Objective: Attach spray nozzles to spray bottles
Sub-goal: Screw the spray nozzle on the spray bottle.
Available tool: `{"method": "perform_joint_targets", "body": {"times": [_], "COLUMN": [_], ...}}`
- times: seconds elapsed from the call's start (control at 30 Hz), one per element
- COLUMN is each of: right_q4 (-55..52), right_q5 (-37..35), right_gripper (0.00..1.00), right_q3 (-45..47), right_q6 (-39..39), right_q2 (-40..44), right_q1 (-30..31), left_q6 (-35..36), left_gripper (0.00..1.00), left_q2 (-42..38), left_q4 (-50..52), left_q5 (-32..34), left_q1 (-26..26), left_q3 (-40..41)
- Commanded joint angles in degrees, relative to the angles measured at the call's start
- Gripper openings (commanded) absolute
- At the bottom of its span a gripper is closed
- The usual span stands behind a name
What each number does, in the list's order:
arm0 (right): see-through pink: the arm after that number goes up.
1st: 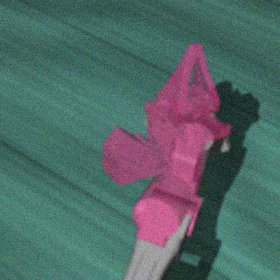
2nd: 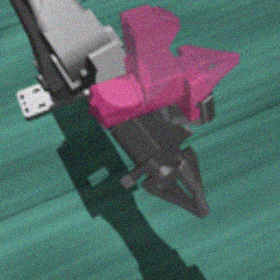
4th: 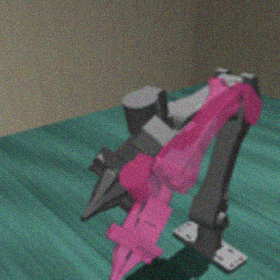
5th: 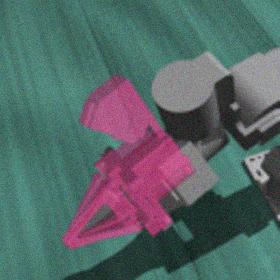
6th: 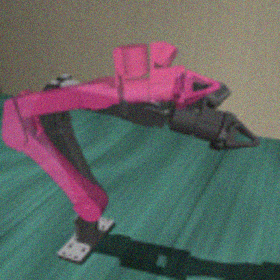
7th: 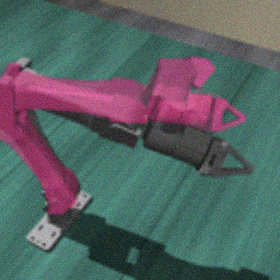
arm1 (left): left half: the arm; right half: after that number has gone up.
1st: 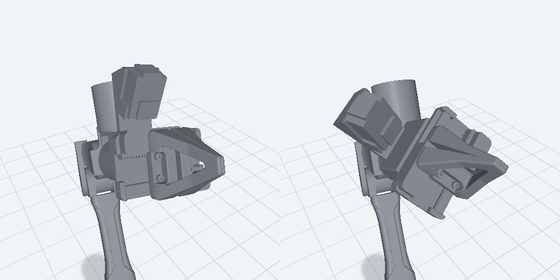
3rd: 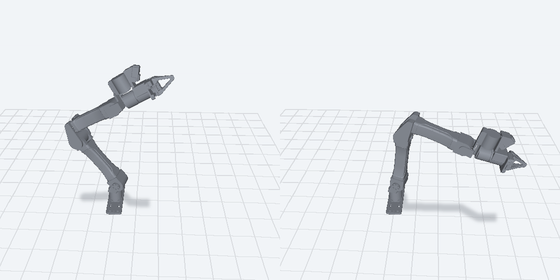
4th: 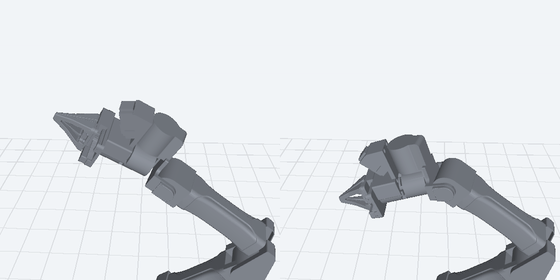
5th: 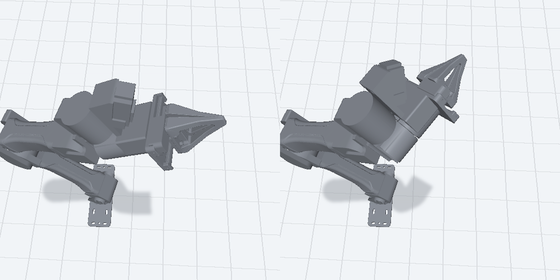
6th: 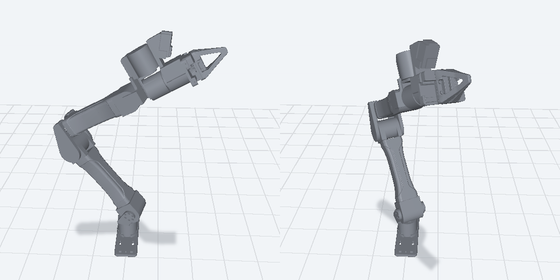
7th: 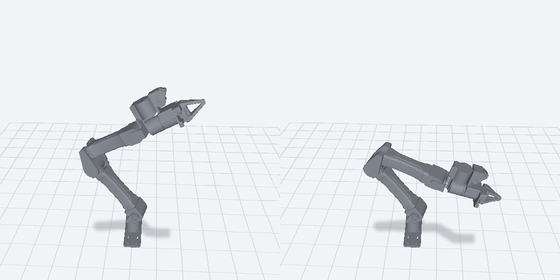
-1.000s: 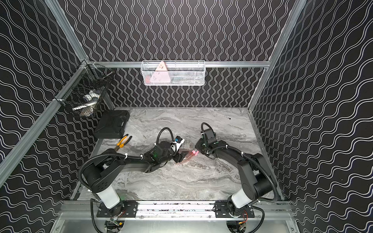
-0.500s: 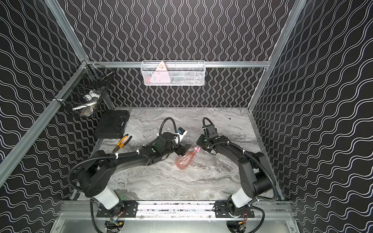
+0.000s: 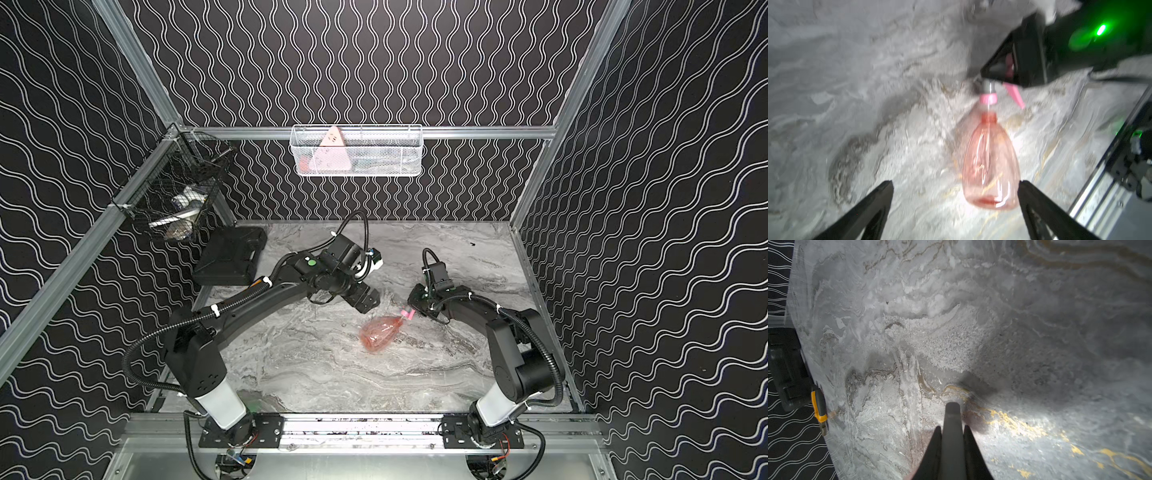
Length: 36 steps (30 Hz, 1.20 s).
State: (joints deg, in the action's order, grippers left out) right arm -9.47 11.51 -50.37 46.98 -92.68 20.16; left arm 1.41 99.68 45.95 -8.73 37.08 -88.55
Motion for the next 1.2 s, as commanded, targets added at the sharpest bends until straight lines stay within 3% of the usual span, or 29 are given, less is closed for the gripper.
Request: {"method": "perform_joint_targets", "body": {"times": [0.0, 0.13, 0.33, 0.57, 0.8, 1.17], "right_q4": [3.5, 3.3, 3.2, 3.0, 3.3, 3.3], "right_q5": [1.2, 0.6, -0.2, -0.4, -0.1, 0.1], "right_gripper": [0.17, 0.17, 0.17, 0.16, 0.16, 0.16], "right_q3": [-0.1, -0.1, 0.2, 0.2, 0.2, 0.6], "right_q6": [0.9, 0.8, 0.3, 0.1, 0.1, 0.0], "right_q2": [-0.2, 0.1, 0.1, 0.1, 0.3, 0.3], "right_q1": [0.0, -0.1, -0.1, -0.1, -0.1, -0.4], "left_q6": [0.8, -3.4, -4.5, -9.0, -6.6, -8.1], "left_gripper": [0.99, 0.99, 0.99, 0.99, 0.99, 0.98], "left_q2": [2.8, 3.8, 7.7, 7.7, 10.8, 9.8], "left_q4": [10.7, 8.8, 12.2, 3.2, 2.2, -5.4], "left_q5": [-3.0, -4.7, 3.5, 5.7, 13.1, 12.6], "left_q1": [0.0, 0.5, 6.0, 10.1, 13.5, 14.4], "left_q3": [-1.7, -0.3, -5.2, 0.3, 0.8, 9.1]}}
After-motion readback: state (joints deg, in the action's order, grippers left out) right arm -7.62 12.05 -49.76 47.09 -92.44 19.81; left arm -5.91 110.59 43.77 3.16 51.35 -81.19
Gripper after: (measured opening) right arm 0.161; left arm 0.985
